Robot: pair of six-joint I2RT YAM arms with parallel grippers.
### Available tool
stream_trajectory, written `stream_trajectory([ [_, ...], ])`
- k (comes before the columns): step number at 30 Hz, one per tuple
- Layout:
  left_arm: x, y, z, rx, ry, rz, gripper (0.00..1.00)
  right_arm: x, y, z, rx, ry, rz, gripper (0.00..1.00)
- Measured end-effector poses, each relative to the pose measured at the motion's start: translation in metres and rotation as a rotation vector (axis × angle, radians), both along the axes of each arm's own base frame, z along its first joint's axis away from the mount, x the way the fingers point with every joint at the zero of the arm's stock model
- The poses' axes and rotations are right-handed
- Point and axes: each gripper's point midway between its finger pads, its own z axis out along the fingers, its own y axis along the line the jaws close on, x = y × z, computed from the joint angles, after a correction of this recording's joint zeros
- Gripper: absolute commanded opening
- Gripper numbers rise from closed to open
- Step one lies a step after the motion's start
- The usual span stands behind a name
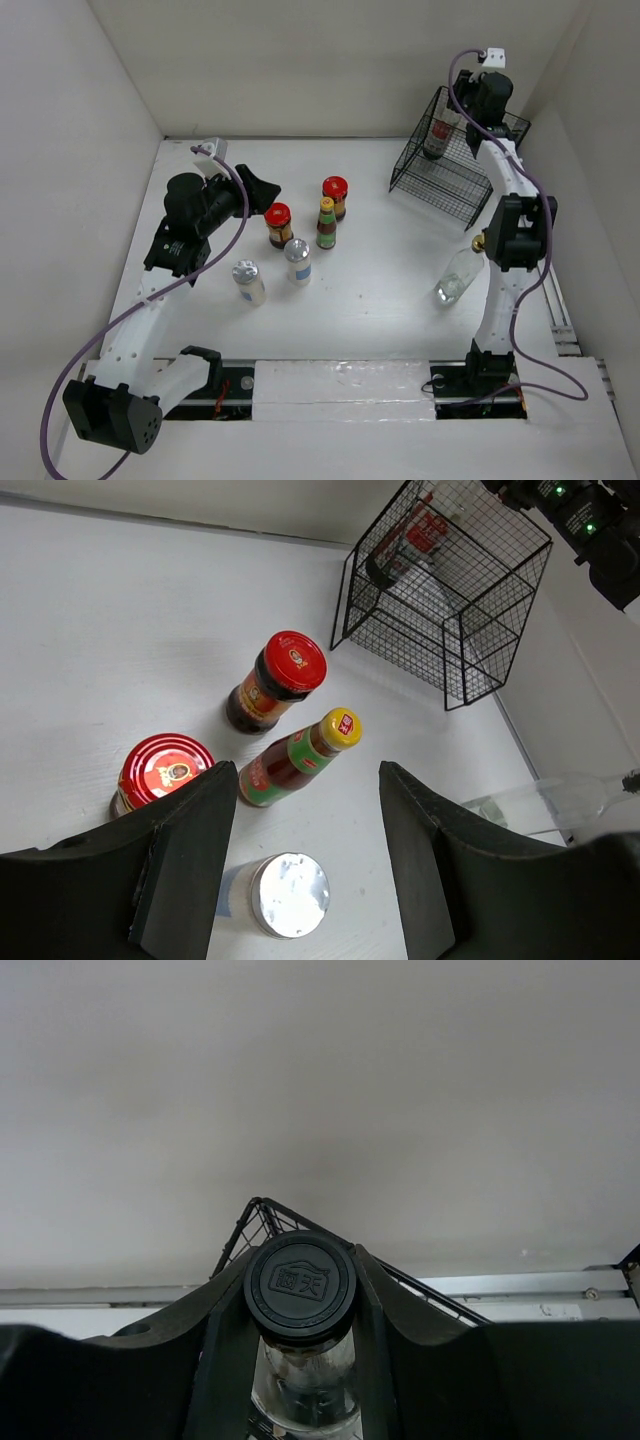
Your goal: Organize the condiment bottles
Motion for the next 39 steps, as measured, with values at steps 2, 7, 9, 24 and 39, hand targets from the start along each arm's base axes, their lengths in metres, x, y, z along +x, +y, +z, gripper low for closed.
stream_trajectory([
  [2,0.000,0.000,0.000,0.000,0.000,-0.002,0.55,-0.002,0.000,0.000,0.006,-0.005,-0.001,0.34],
  [7,-0.001,-0.001,0.000,-0.002,0.001,-0.007,0.55,-0.009,-0.004,-0.001,0.019,-0.005,-0.007,0.47],
  [9,-0.001,-0.001,0.000,-0.002,-0.001,-0.008,0.55,-0.012,-0.005,0.003,0.035,-0.013,-0.008,0.61],
  [24,-0.007,-0.002,0.008,-0.010,-0.023,-0.020,0.55,-0.041,0.000,0.102,0.058,-0.163,0.039,0.99],
  [39,-0.023,-0.002,0.035,-0.038,-0.106,-0.037,0.55,-0.367,0.047,0.191,0.211,-0.326,0.091,0.96],
])
